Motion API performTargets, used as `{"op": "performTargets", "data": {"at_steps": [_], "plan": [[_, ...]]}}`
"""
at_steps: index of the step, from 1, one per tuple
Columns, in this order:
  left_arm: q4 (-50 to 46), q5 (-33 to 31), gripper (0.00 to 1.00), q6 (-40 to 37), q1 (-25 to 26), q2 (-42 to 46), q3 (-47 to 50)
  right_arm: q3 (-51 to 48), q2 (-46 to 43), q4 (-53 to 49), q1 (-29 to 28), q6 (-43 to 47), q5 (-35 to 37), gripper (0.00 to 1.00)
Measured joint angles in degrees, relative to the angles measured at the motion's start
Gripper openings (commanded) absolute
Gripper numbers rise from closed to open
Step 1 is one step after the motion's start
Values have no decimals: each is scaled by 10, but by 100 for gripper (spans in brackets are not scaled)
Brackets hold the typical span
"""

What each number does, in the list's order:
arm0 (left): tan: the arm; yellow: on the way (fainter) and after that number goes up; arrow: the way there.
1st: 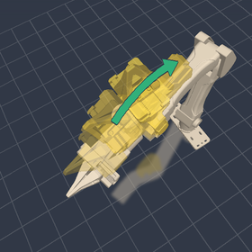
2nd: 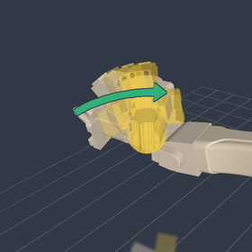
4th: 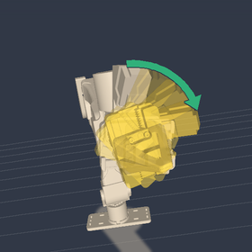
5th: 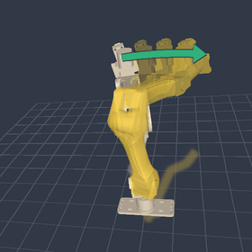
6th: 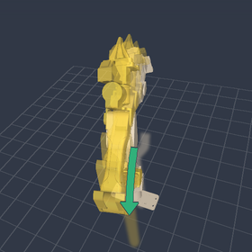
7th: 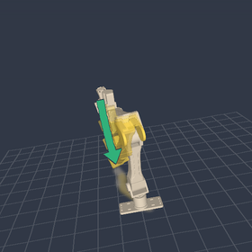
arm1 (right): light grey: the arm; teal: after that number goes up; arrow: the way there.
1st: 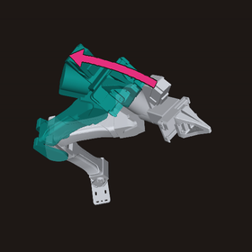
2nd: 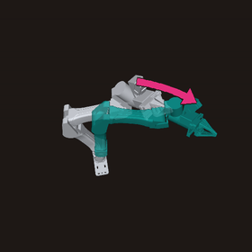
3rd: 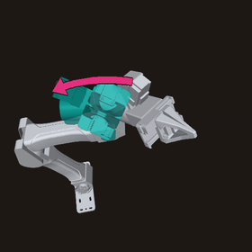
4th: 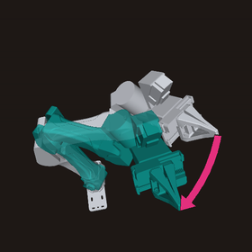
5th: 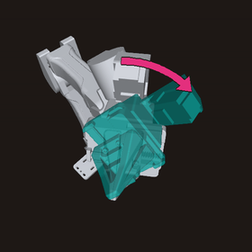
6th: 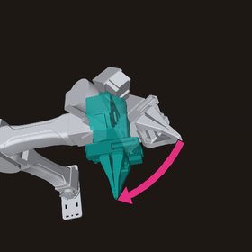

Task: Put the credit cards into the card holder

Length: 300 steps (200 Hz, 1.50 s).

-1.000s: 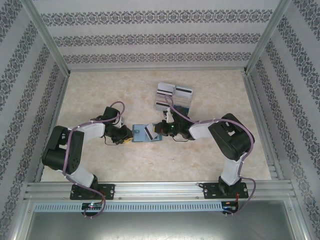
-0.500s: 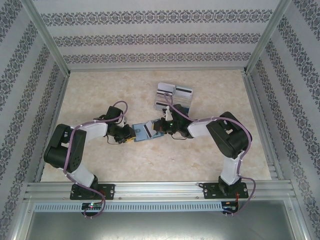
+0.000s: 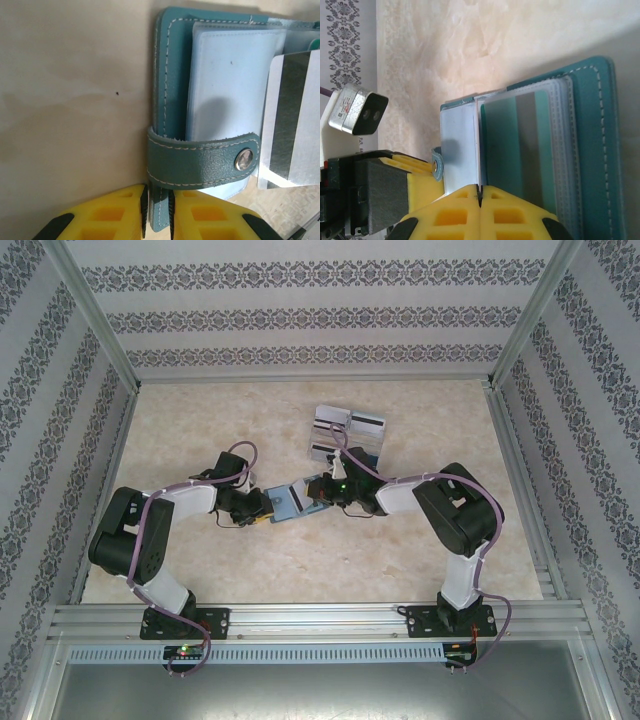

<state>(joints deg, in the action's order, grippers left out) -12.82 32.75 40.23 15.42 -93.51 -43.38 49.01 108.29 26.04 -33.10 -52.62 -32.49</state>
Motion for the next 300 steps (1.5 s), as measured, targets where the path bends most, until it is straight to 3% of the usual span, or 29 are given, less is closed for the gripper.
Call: {"op": "performTargets", "data": {"at_steps": [129,300], "plan": [[4,3,21,0,7,-11,-9,-27,-8,0,0,19,-18,2],[4,3,21,2,7,-11,-10,12,43,50,-8,20,-7,3]]}}
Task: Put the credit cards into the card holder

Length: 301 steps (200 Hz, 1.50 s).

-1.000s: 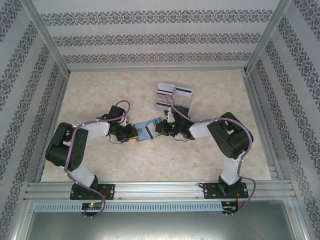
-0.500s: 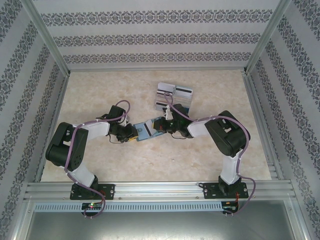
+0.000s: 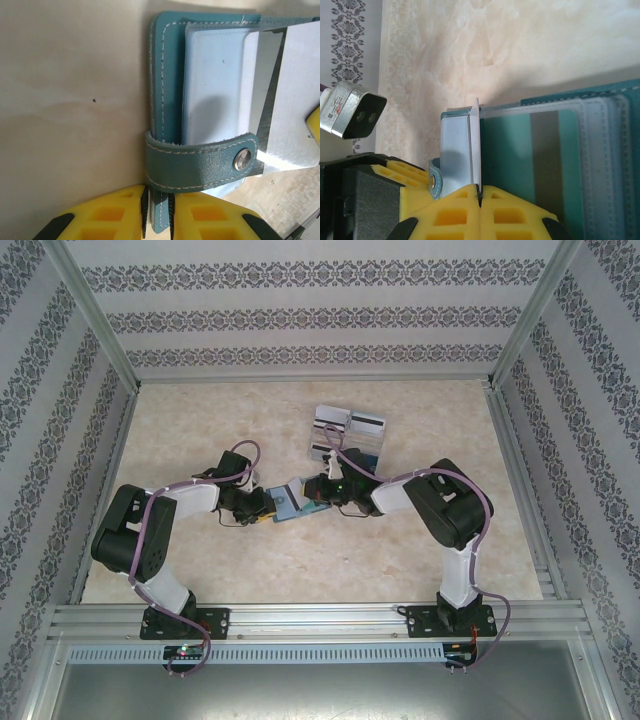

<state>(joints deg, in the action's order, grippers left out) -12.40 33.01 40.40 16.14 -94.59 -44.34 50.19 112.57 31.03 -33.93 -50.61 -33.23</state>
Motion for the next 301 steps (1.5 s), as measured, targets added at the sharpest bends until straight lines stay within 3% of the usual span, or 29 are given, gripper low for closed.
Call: {"op": "performTargets", "data": {"at_steps": [65,109,139,199,301], "plan": [[0,-1,21,0,3,-3,-3,38,-3,-78,-23,40,9,9],[1,-1,21,0,3,-3,-3,47,-26,-166,-28,78,26,32],[1,-1,21,0,4,-3,-5,63,-44,-227,-31,111,42,40],[12,-1,21,0,12,-10,-9,113,-78,-330,-18,177,63,39],[13,0,21,0,13,-10,-9,144,-44,-393,-12,194,62,39]]}}
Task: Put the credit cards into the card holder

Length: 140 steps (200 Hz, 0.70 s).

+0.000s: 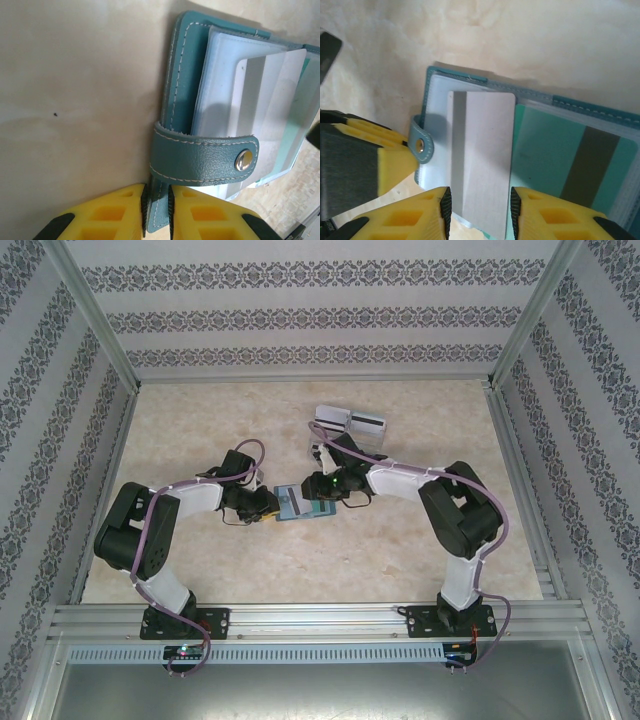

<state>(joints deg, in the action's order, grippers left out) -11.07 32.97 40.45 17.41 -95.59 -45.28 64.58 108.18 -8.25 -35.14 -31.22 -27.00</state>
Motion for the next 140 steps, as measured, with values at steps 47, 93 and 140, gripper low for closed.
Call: {"op": "performTargets", "data": {"at_steps": [47,93,140], "plan": [[0,0,21,0,0,-1,0,10,14,-12,-6,2,0,39],[0,0,21,0,0,-2,-1,30,24,-26,-19,2,2,39],[0,0,21,0,0,-2,-1,47,31,-49,-34,17,32,39]]}}
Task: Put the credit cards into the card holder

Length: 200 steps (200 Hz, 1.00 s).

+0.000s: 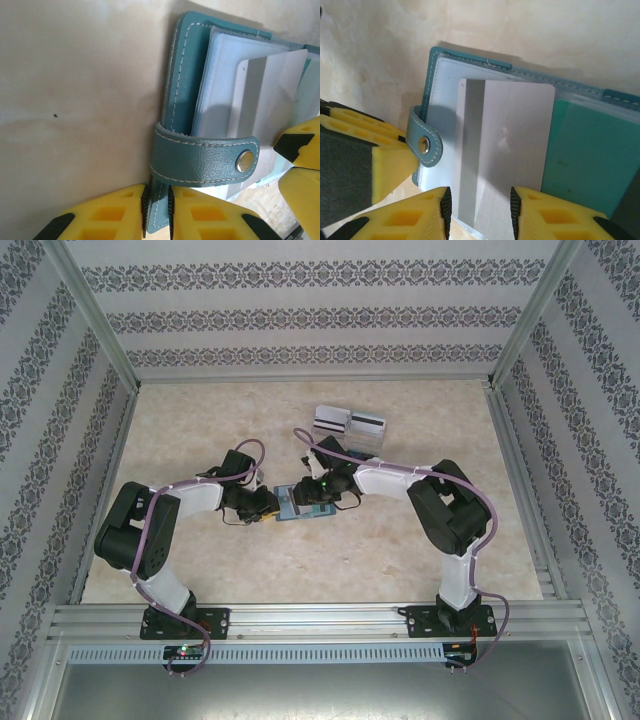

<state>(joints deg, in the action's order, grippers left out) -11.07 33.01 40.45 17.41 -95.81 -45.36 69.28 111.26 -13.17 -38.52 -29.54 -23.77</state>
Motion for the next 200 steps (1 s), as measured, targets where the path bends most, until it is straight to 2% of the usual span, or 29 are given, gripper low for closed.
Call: {"op": "performTargets", "data": {"at_steps": [41,122,200], "plan": [[0,2,21,0,0,-2,0,0,-6,-24,7,15,23,39],[1,2,21,2,0,-2,0,0,-9,-24,10,12,14,39],[2,2,21,2,0,-2,0,23,19,-3,-30,-8,1,39]]}}
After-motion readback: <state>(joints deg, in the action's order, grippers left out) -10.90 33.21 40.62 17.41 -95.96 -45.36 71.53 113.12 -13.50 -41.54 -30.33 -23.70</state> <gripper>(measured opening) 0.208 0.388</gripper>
